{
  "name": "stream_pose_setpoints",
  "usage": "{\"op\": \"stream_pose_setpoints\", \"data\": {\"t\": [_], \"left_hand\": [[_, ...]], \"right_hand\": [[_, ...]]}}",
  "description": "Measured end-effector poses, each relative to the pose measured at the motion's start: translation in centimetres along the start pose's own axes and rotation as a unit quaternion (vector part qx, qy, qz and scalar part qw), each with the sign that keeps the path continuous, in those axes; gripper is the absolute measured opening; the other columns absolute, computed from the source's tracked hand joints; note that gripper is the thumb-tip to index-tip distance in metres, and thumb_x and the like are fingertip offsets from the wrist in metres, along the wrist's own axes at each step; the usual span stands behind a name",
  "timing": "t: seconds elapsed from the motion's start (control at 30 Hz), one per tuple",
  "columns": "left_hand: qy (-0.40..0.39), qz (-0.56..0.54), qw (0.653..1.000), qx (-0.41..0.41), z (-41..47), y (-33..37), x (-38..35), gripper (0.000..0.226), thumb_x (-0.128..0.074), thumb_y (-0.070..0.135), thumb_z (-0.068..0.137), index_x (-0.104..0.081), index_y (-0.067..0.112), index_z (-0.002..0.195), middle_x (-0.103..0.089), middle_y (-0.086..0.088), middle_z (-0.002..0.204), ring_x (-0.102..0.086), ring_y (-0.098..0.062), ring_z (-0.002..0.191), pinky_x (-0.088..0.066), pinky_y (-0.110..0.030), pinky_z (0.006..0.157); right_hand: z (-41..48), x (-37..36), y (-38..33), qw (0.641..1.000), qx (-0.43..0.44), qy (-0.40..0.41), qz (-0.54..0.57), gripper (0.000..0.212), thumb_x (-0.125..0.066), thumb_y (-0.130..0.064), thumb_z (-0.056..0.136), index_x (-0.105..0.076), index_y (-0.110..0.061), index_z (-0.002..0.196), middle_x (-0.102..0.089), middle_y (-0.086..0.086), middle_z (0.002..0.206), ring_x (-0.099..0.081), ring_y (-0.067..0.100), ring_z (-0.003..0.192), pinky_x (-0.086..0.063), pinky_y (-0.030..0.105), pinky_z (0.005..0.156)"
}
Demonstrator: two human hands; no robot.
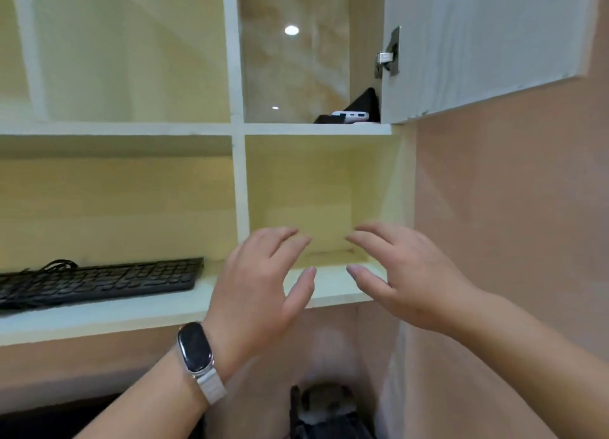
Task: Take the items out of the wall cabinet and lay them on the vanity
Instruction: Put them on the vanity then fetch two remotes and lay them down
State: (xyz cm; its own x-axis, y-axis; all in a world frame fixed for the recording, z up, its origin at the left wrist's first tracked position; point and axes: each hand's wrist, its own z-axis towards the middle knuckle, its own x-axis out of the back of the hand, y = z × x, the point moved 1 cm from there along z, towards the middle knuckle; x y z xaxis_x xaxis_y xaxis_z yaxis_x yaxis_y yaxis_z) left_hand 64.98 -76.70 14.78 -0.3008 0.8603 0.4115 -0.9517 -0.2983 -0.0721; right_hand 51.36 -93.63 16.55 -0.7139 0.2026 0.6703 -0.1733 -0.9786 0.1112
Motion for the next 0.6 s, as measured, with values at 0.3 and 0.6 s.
{"op": "stream_pose_setpoints", "data": {"t": [0.3, 0.6], "left_hand": [[-0.030, -0.049, 0.998, -0.017, 14.7, -2.8, 3.0, 0.048, -0.050, 0.043, 0.086, -0.060, 0.019, 0.126, -0.060, 0.003, 0.124, -0.052, -0.014, 0.116, -0.040, -0.029, 0.098], [-0.241, 0.094, 0.965, 0.052, 25.2, -3.8, 3.3, 0.042, -0.050, 0.031, 0.091, -0.053, 0.025, 0.132, -0.055, 0.000, 0.138, -0.051, -0.019, 0.124, -0.043, -0.030, 0.097]], "right_hand": [[11.9, 5.1, 3.2, 0.996, 0.004, 0.080, 0.030, 0.049, -0.044, -0.050, 0.092, -0.054, -0.021, 0.129, -0.053, -0.003, 0.128, -0.046, 0.019, 0.119, -0.043, 0.038, 0.095], [20.2, 6.2, 4.8, 0.998, -0.062, -0.010, 0.029, 0.047, -0.044, -0.050, 0.093, -0.047, -0.027, 0.134, -0.048, -0.004, 0.135, -0.042, 0.018, 0.124, -0.042, 0.044, 0.100]]}}
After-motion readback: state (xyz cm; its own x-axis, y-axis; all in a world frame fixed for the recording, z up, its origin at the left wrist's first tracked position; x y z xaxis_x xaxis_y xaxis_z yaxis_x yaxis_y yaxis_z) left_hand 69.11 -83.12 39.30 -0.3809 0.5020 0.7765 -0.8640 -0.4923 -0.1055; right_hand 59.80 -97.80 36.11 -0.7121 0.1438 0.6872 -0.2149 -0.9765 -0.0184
